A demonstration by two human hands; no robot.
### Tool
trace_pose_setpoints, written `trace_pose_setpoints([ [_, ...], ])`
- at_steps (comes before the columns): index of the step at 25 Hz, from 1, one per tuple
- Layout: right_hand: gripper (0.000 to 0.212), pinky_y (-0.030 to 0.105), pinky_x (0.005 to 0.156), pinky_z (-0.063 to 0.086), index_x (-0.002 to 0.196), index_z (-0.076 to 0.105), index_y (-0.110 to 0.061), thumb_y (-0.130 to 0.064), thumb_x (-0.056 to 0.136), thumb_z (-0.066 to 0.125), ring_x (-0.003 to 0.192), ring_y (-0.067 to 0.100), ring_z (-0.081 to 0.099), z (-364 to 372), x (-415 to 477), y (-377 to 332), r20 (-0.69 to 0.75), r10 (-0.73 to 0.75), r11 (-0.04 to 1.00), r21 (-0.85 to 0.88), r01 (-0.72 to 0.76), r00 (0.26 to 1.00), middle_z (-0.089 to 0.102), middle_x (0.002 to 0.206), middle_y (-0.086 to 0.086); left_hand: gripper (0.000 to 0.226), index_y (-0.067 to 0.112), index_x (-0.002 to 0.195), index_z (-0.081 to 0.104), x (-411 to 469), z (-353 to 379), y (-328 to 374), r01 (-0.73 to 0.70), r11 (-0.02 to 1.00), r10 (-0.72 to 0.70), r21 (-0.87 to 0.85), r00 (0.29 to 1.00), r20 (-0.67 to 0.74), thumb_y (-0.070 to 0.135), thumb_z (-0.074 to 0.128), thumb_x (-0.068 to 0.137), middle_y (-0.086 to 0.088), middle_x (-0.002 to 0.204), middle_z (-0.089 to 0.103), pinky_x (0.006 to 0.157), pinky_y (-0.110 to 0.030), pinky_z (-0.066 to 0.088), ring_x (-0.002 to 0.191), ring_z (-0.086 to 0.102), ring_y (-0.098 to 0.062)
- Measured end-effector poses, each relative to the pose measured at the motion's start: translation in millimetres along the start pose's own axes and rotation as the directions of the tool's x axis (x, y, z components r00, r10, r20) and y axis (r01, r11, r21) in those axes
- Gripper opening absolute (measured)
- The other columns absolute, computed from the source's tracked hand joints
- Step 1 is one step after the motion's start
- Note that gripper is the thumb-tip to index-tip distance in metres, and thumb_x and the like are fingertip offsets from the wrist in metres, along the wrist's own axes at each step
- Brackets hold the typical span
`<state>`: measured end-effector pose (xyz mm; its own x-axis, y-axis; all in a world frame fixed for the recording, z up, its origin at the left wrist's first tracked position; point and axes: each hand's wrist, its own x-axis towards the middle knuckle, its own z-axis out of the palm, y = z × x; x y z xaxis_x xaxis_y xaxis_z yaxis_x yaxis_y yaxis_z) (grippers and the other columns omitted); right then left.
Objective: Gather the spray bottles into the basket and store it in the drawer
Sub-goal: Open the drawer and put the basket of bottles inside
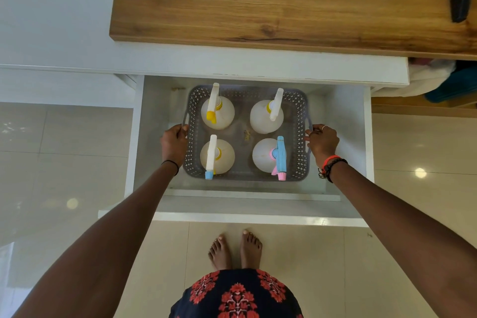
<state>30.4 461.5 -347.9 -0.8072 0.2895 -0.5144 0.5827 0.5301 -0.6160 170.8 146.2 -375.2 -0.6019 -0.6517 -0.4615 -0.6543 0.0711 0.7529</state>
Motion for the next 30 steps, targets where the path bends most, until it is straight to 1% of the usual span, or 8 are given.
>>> trace_pose_setpoints([
  [3, 0.023, 0.047, 0.095, 0.052, 0.109, 0.067, 0.003, -0.004, 0.089, 0.056, 0.103, 0.036, 0.067, 6, 7, 4, -0.003, -0.003, 1.0, -0.022, 0.002, 1.0, 0.07, 0.11, 0.023, 0.026, 0.008, 0.081, 0.065, 9, 7, -7, 0.007, 1.0, -0.007, 0.023, 1.0, -0.01, 0.022, 0.05, 0.097, -0.013, 0.076, 0.057, 0.088, -0.051, 0.053, 0.074, 0.047, -0.02],
  [10, 0.024, 0.048, 0.092, 0.053, 0.109, 0.067, 0.004, -0.003, 0.089, 0.055, 0.102, 0.037, 0.068, 16, 19, 13, -0.011, 0.008, 0.999, -0.042, -0.009, 1.0, 0.07, 0.11, 0.024, 0.024, 0.012, 0.088, 0.069, 17, 18, -14, 0.043, 0.999, -0.043, -0.004, 0.999, 0.006, 0.021, 0.05, 0.097, -0.01, 0.082, 0.063, 0.094, -0.047, 0.052, 0.079, 0.053, -0.022],
  [12, 0.024, 0.048, 0.092, 0.054, 0.108, 0.067, 0.003, -0.004, 0.089, 0.055, 0.101, 0.036, 0.068, 18, 22, 13, -0.012, 0.017, 0.999, -0.042, -0.017, 1.0, 0.071, 0.108, 0.023, 0.022, 0.016, 0.085, 0.066, 20, 20, -14, 0.047, 0.999, -0.047, -0.009, 0.999, 0.012, 0.021, 0.049, 0.097, -0.009, 0.082, 0.062, 0.095, -0.047, 0.052, 0.08, 0.052, -0.021],
  [16, 0.021, 0.049, 0.089, 0.054, 0.104, 0.068, 0.003, -0.002, 0.089, 0.054, 0.099, 0.037, 0.069, 23, 27, 13, -0.012, 0.001, 0.998, -0.057, -0.001, 1.0, 0.071, 0.105, 0.024, 0.026, 0.007, 0.091, 0.07, 27, 24, -16, 0.056, 0.998, -0.056, -0.015, 0.998, 0.012, 0.021, 0.049, 0.097, -0.011, 0.083, 0.062, 0.097, -0.049, 0.05, 0.081, 0.052, -0.02],
  [21, 0.023, 0.048, 0.093, 0.052, 0.107, 0.067, 0.004, -0.001, 0.089, 0.052, 0.102, 0.039, 0.067, 23, 32, 12, -0.001, -0.022, 0.992, -0.121, 0.022, 1.0, 0.07, 0.107, 0.026, 0.026, 0.006, 0.103, 0.071, 29, 22, -10, 0.071, 0.997, -0.071, 0.008, 0.997, 0.015, 0.019, 0.05, 0.096, -0.013, 0.09, 0.066, 0.097, -0.045, 0.051, 0.085, 0.055, -0.02],
  [24, 0.029, 0.038, 0.095, 0.051, 0.115, 0.065, 0.002, -0.001, 0.09, 0.049, 0.108, 0.036, 0.063, 16, 26, 4, 0.005, -0.047, 0.978, -0.201, 0.047, 0.999, 0.067, 0.117, 0.022, 0.028, 0.007, 0.113, 0.066, 24, 19, 2, 0.083, 0.991, -0.088, 0.101, 0.995, 0.049, 0.021, 0.049, 0.097, -0.015, 0.102, 0.068, 0.092, -0.038, 0.049, 0.093, 0.057, -0.025],
  [27, 0.033, 0.023, 0.081, 0.044, 0.12, 0.061, 0.001, 0.0, 0.09, 0.049, 0.113, 0.032, 0.06, 7, 13, -8, -0.018, -0.012, 0.98, -0.201, 0.008, 1.0, 0.061, 0.126, 0.019, 0.036, 0.005, 0.129, 0.055, 12, 13, 14, 0.12, 0.986, -0.128, 0.118, 0.99, 0.061, 0.02, 0.05, 0.097, -0.016, 0.122, 0.064, 0.103, -0.038, 0.045, 0.115, 0.057, -0.031],
  [30, 0.032, 0.021, 0.072, 0.041, 0.117, 0.062, 0.0, 0.001, 0.089, 0.046, 0.096, 0.03, 0.063, -6, -9, -17, -0.022, 0.036, 0.983, -0.178, -0.039, 0.999, 0.064, 0.121, 0.019, 0.037, 0.0, 0.131, 0.052, -13, -1, 23, 0.141, 0.986, -0.143, 0.086, 0.989, 0.021, 0.016, 0.05, 0.098, -0.019, 0.131, 0.06, 0.107, -0.035, 0.04, 0.123, 0.055, -0.033],
])
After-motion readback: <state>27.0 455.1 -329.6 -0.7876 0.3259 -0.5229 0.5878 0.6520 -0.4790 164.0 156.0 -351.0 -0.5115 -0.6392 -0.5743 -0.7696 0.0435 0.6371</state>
